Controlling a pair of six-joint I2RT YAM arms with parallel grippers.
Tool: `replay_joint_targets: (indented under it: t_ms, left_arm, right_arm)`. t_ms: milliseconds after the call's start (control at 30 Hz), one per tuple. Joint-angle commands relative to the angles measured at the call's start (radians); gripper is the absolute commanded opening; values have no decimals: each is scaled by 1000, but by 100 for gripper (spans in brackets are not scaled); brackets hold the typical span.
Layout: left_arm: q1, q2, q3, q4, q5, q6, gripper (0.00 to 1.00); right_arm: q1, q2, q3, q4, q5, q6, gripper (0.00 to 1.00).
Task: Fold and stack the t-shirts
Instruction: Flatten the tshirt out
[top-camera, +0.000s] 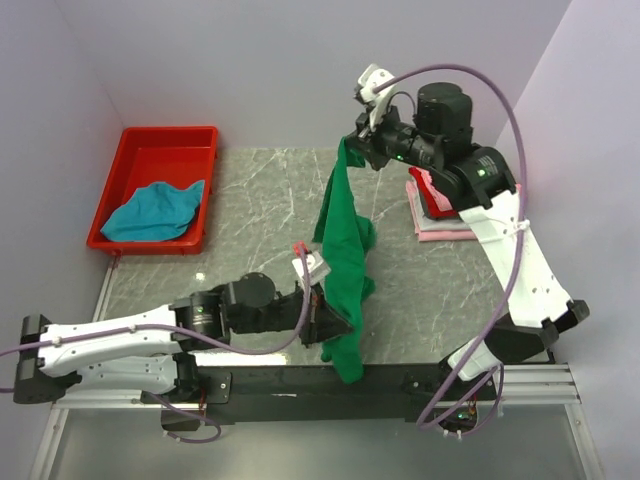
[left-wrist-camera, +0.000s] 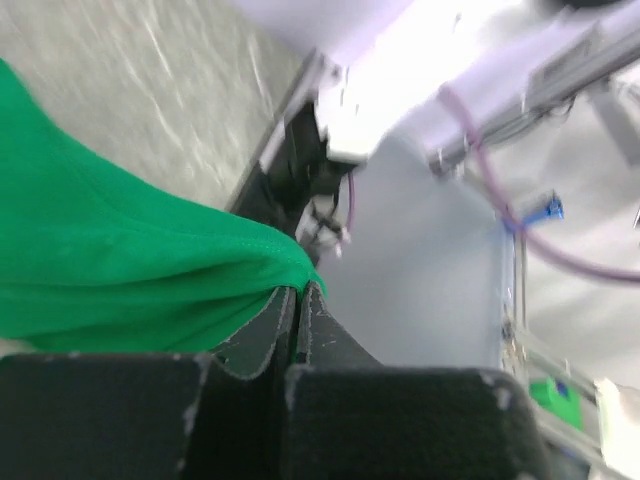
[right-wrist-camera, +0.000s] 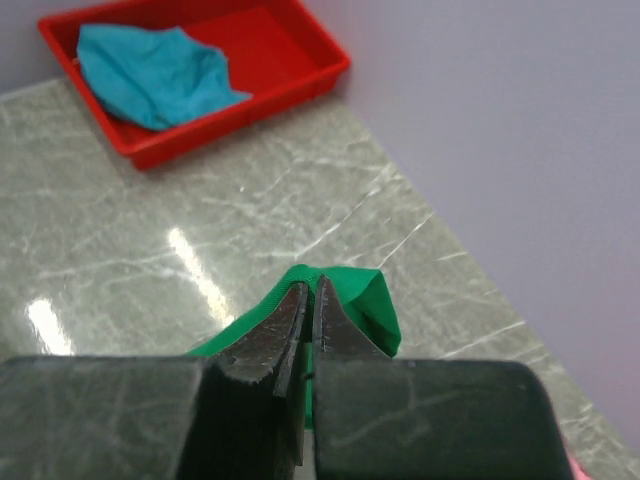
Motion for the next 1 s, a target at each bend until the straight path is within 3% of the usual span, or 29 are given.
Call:
replay_joint_targets:
  t_ms: [0, 167, 300, 400, 533, 567, 667, 733, 833, 900, 967]
  left_arm:
    - [-7, -104, 173, -100, -147, 80, 0]
    - [-6, -276, 255, -258, -573, 95, 0]
    - [-6, -337, 316, -314, -746, 163, 0]
    - [-6, -333, 438, -335, -780, 248, 0]
    - [-6, -226, 742, -439, -730, 354, 0]
    - [-6, -157, 881, -469, -706, 374, 1]
    - [-6, -15, 1120, -556, -614, 440, 1]
    - [-6, 44, 1204, -575, -533, 477, 1]
    - [-6, 127, 1191, -556, -449, 477, 1]
    - [-6, 149, 1085, -518, -378, 441, 1]
    - [-6, 135, 880, -408, -326, 401, 0]
  right_arm:
    - [0, -46, 93, 91, 54, 39, 0]
    - [20, 77, 194, 139, 79, 123, 0]
    - [77, 206, 301, 205, 92, 188, 0]
    - [167, 287, 395, 261, 170, 179, 0]
    - [282, 321, 527, 279, 252, 145, 0]
    - [298, 309, 557, 275, 259, 139, 0]
    - [260, 248, 556, 262, 260, 148, 0]
    - [200, 191, 532, 245, 232, 178, 0]
    - [10, 114, 370, 274, 91, 232, 0]
    - [-99, 27, 173, 307, -23, 225, 0]
    - [-141, -36, -21, 318, -81, 179, 0]
